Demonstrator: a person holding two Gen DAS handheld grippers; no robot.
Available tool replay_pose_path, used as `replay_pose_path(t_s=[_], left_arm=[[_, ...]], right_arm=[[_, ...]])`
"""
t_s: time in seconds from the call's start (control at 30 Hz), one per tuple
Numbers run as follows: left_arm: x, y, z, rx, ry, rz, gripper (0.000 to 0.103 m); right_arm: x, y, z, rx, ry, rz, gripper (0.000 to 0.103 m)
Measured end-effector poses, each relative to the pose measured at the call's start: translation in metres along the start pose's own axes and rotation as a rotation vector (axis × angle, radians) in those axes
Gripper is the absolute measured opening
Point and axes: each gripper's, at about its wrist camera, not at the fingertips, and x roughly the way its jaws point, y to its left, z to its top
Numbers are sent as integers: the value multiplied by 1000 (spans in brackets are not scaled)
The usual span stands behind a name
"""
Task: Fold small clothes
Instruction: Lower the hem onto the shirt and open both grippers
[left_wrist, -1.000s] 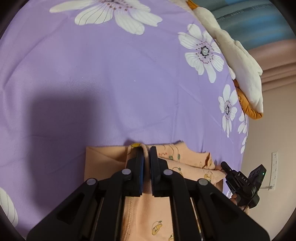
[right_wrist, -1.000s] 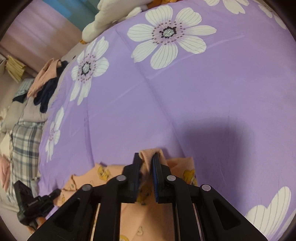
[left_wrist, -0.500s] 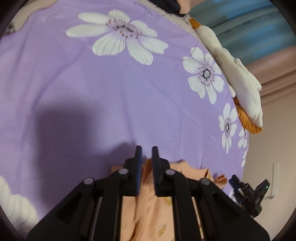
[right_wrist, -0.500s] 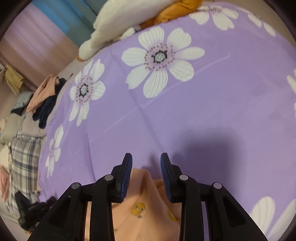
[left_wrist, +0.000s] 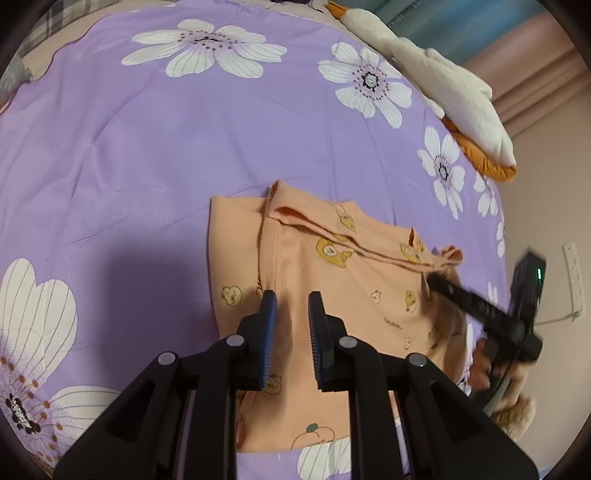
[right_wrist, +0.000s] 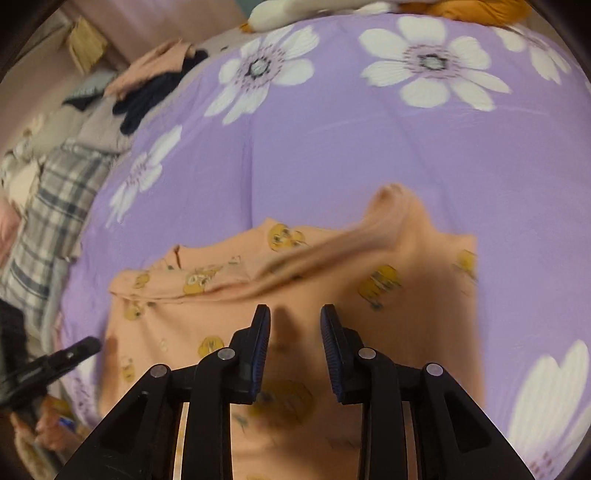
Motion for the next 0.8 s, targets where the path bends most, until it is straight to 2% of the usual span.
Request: replay_pose_path(t_s=[0.13, 0.3, 0.33, 0.43, 0.47, 0.5, 0.57, 0.6, 0.67, 0.8], left_arm=[[6, -3, -5, 31, 21, 8, 17], [7, 2, -9, 30, 33, 8, 18], [7, 3, -10, 29, 33, 13, 19], [1, 6, -13, 30, 16, 50, 30], [-2, 7, -14, 31, 6, 58, 39], [-4, 9, -16, 30, -5, 60, 52], [-7, 11, -20, 31, -21, 65, 62], [-6, 11, -22, 33, -18, 70, 62], [-2, 13, -28, 35, 4, 62, 65], [20, 19, -36, 16, 79, 62, 65]], right_arm=[[29, 12, 30, -8, -9, 12, 31], [41, 15, 55, 25, -47, 19, 31], [41, 14, 61, 34, -54, -1, 31], [25, 10, 54, 43, -77, -24, 31], [14, 6, 49, 45, -90, -31, 31], [6, 0, 44, 47, -100, -33, 31], [-17, -13, 30, 68, -124, -45, 34], [-28, -21, 23, 88, -139, -58, 47], [-54, -41, -1, 143, -182, -89, 65], [-78, -78, -44, 266, -185, -69, 66]])
